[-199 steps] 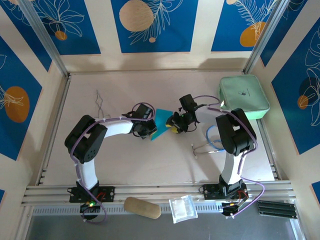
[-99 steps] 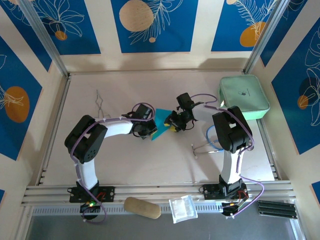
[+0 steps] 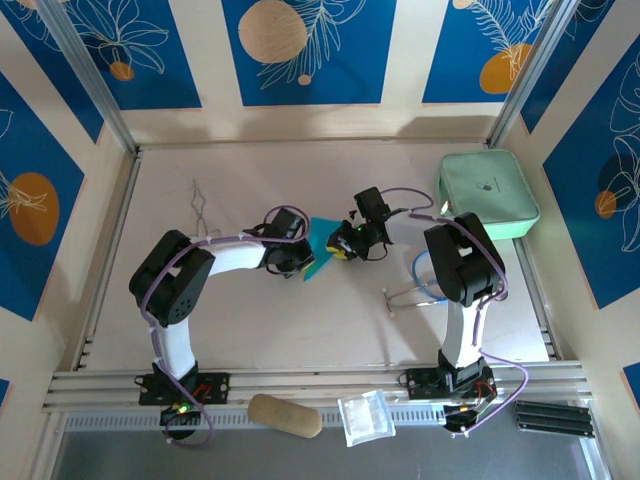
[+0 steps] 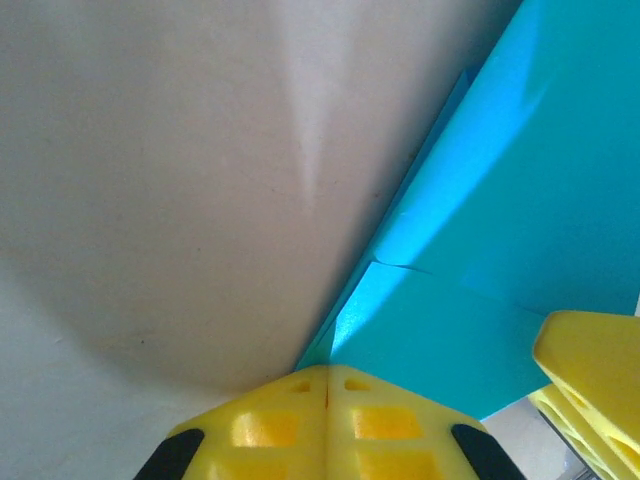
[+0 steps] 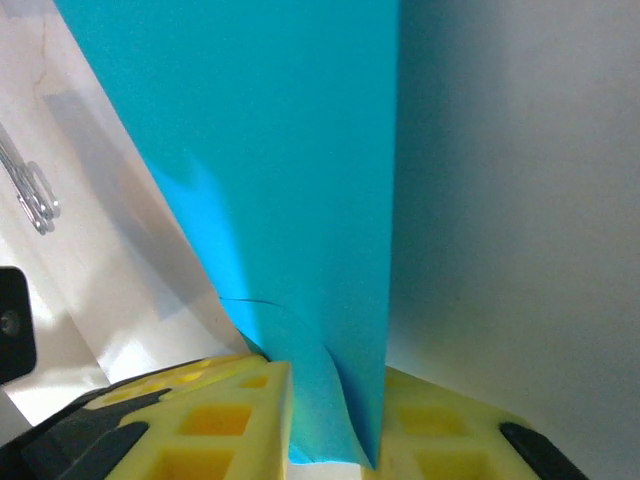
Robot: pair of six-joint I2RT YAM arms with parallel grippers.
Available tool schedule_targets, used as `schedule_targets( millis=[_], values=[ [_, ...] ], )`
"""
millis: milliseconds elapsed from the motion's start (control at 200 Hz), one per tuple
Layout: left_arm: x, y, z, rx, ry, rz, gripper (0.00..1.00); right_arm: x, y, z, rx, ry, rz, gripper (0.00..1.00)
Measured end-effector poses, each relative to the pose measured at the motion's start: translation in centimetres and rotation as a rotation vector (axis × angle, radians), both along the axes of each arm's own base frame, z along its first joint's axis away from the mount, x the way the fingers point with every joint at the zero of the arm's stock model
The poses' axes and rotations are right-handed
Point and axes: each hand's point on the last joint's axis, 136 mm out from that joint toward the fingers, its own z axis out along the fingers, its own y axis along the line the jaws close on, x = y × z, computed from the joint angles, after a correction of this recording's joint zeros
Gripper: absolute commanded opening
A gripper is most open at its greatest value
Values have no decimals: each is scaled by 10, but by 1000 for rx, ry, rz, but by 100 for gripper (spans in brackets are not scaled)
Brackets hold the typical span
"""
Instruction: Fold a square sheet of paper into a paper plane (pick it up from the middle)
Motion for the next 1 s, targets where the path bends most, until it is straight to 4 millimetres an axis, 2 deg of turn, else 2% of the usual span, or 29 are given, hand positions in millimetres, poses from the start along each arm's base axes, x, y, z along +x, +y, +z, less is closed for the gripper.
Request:
schedule_targets(
  millis=[285,430,590,685,855,1000],
  values=[
    [0,0,0,-1,-1,0,8,1,-3,0,13,-25,-7,15],
    [0,0,0,1,-2,-2,12,5,-5,1,18,-34,-16,5],
    [1,1,5,14,-29,-31,24,5,-5,2,21,-31,-17,0],
    [-1,7,12,55,-58,-61,38,7,-8,5,15,-44,-25,0],
    [2,13,42,145,-210,-178,59,9,-15,22,25,-79,-50,0],
    [1,7,66,225,-357,-308,75,9,-22,29,30,-78,-88,0]
  ],
)
